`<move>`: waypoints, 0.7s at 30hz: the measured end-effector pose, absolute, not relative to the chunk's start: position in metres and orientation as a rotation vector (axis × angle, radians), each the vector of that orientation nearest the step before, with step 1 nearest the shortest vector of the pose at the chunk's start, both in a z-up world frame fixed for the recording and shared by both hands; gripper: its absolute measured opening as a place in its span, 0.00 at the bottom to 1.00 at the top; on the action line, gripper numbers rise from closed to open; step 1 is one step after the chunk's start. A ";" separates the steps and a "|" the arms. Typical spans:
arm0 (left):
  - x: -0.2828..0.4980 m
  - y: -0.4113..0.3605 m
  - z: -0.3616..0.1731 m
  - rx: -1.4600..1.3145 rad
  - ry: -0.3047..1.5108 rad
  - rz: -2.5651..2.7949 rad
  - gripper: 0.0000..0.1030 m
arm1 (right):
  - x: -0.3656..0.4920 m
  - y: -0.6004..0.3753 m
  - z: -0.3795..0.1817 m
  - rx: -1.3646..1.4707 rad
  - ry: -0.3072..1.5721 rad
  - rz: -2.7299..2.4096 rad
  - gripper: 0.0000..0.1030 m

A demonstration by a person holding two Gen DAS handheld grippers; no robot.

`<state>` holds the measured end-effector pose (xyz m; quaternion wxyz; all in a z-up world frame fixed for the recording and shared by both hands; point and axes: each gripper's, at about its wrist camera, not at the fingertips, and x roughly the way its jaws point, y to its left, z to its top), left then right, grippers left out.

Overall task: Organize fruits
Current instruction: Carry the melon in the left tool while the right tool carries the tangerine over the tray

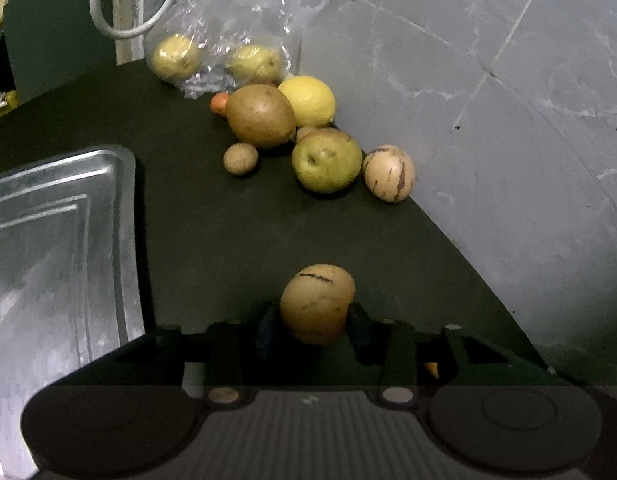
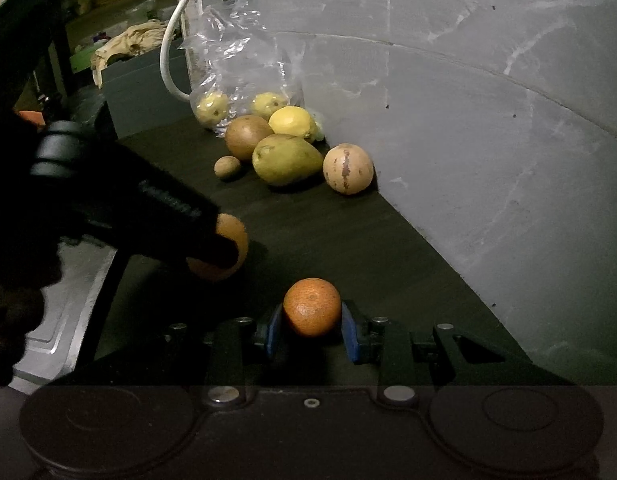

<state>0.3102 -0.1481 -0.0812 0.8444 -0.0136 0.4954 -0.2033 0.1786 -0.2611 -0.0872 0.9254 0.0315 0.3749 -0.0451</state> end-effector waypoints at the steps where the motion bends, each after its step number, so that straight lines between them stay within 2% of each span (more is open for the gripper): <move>1: 0.312 -0.150 -0.082 -0.026 1.041 -0.430 0.46 | 0.177 -0.260 -0.087 0.063 0.770 -0.092 0.32; 8: 0.327 -0.159 -0.088 -0.011 1.012 -0.449 0.48 | 0.166 -0.260 -0.086 0.069 0.787 -0.096 0.33; 11: 0.326 -0.160 -0.090 0.006 1.018 -0.450 0.44 | 0.163 -0.260 -0.086 0.072 0.791 -0.099 0.33; 21: 0.306 -0.142 -0.083 -0.014 1.056 -0.453 0.40 | 0.166 -0.247 -0.081 0.067 0.802 -0.072 0.32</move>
